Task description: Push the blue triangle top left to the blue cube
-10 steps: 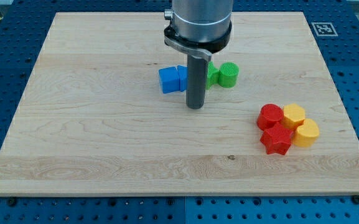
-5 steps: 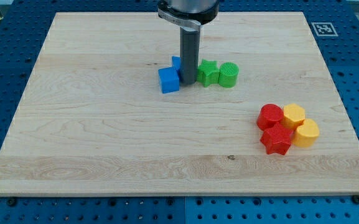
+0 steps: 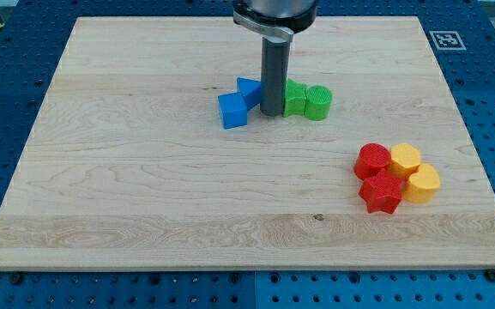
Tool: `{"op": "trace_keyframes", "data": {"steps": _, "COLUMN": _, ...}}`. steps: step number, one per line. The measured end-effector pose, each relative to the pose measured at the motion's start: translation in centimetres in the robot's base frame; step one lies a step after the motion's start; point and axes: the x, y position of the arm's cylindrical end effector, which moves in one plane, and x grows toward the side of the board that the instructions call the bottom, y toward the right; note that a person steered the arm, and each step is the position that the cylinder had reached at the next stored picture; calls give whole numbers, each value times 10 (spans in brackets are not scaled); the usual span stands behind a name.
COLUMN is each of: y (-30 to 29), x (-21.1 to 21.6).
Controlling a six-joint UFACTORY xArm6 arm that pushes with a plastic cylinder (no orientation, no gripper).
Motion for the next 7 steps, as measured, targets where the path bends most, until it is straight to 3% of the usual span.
{"op": "trace_keyframes", "data": {"steps": 7, "y": -8, "x": -37}}
